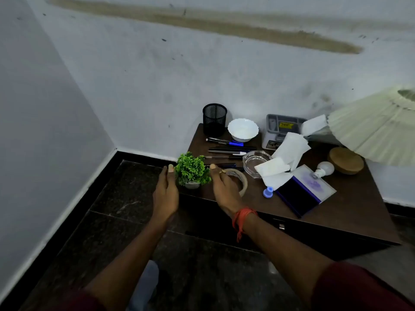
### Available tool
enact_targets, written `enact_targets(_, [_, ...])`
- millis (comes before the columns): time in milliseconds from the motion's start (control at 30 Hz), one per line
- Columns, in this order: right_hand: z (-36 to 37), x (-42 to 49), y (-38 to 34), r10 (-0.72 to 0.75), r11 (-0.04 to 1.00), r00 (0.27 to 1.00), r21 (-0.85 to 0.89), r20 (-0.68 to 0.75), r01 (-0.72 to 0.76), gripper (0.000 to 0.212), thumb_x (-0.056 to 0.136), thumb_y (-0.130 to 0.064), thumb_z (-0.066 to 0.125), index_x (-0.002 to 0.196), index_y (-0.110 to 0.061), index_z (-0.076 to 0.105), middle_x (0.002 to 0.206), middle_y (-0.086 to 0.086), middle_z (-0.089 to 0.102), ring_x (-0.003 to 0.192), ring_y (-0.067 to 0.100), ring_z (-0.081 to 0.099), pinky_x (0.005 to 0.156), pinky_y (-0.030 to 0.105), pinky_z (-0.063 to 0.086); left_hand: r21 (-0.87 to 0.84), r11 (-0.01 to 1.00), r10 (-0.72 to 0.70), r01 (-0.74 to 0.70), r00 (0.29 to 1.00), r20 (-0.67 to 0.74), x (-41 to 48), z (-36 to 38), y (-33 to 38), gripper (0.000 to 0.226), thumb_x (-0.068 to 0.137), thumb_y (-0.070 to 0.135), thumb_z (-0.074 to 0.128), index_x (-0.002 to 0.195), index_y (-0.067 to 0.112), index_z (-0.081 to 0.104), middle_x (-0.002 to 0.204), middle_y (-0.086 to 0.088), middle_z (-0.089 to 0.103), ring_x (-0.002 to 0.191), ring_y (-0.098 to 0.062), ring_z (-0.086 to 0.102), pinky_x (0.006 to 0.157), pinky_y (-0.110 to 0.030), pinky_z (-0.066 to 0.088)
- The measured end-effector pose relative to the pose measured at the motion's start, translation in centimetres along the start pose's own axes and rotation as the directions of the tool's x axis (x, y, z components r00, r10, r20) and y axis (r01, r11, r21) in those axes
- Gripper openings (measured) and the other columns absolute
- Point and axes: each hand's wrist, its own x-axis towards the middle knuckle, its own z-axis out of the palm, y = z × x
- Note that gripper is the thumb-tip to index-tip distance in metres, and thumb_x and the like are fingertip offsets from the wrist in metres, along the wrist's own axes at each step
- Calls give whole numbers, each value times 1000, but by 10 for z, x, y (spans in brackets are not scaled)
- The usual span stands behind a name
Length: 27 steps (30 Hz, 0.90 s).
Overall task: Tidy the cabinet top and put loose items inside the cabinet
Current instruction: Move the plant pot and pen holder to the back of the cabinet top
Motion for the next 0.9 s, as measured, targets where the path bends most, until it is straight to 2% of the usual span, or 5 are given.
enact_targets(300, [4,5,-3,41,998,997,-48,-72,-44,59,98,-55,27,117,-11,62,118,15,61,116,29,53,86,26,30,-24,999,-24,25,999,33,2,10,-3,64,94,65,26,134,23,53,138,-6,55,128,-25,49,109,-40,37])
enact_targets(467, [9,8,-4,40,996,996,-70,-80,-46,53,98,-54,28,89,-12,59,92,11,58,106,32,55,82,29,31,-54,998,-40,41,999,33,1,13,-1,65,91,69,26,135,28,53,139,-3,55,129,-24,49,109,-44,39])
enact_targets(533, [10,7,-5,44,997,996,-53,-75,-48,56,98,-55,27,98,-12,63,94,10,57,108,31,54,83,29,30,-71,997,-37,39,999,28,-1,13,0,73,85,77,25,133,30,54,137,-3,57,128,-23,51,109,-46,40])
enact_targets(633, [12,4,-8,59,998,996,-17,-68,-60,60,98,-54,26,117,-8,61,116,17,60,114,30,51,84,28,29,-78,996,-30,32,999,30,-2,14,4,81,76,85,23,130,34,56,133,-1,60,124,-21,54,107,-47,42])
enact_targets(900, [16,3,-9,80,995,995,67,-59,-76,61,98,-54,29,122,-6,58,129,17,57,119,31,50,85,28,29,-138,989,-40,46,998,43,-3,17,9,76,79,80,26,128,32,59,131,-1,61,122,-20,55,106,-47,43])
